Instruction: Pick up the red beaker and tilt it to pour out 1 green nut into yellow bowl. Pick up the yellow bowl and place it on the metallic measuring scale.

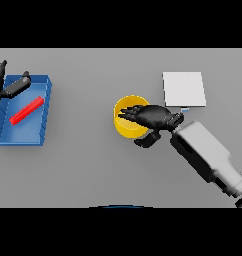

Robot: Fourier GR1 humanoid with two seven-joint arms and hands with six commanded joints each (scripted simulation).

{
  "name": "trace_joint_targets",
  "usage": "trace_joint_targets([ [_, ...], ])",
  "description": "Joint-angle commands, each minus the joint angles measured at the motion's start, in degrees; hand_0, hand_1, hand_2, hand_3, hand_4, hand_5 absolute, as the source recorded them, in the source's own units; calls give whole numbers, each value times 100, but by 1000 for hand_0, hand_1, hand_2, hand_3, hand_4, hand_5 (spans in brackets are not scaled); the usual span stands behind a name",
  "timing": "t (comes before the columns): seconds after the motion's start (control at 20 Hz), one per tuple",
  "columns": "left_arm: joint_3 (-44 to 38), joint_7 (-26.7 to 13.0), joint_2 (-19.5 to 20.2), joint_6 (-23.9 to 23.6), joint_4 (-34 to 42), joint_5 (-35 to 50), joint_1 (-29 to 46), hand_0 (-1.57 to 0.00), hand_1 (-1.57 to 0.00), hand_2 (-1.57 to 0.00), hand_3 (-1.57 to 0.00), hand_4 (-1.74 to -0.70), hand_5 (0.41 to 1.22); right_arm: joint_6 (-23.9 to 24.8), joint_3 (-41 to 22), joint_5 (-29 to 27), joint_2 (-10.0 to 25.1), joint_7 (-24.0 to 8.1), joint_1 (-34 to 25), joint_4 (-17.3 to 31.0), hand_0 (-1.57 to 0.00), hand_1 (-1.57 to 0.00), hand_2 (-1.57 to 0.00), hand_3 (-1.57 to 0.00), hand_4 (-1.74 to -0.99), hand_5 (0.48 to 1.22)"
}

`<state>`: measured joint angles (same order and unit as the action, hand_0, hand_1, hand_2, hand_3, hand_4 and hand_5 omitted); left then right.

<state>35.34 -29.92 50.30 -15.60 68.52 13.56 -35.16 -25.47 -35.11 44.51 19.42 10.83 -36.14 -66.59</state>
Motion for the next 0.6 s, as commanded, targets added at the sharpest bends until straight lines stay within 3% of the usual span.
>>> trace_joint_targets([
  [0.0, 31, 21, -15, -41, 27, -34, 36, 1, 1, 1, 1, -798, 736, -54, -42, 26, 2, 18, -53, 36, 1, 1, 1, 1, -1306, 681],
  [0.2, -4, 28, 24, 13, 1, -9, -8, 1, 1, 1, 1, -793, 729, -141, -114, 78, -29, -19, -171, 138, 1, 1, -4, -11, -1308, 729],
  [0.35, 3, 124, 1, -23, -48, -26, 57, 1, 1, 1, 1, -792, 723, -160, -245, 219, -130, -232, -203, 199, -93, -107, -133, -160, -1362, 820],
  [0.45, -10, 107, -49, -24, -68, -19, -23, 1, 1, 1, 1, -793, 723, -201, -266, 240, -55, -122, -241, 188, -508, -437, -388, -359, -1425, 964],
  [0.55, -20, 93, 44, -36, 42, -4, 60, 1, 1, 1, 1, -796, 726, -386, -291, 179, 15, -145, -172, 97, -891, -846, -814, -594, -1534, 1057],
])
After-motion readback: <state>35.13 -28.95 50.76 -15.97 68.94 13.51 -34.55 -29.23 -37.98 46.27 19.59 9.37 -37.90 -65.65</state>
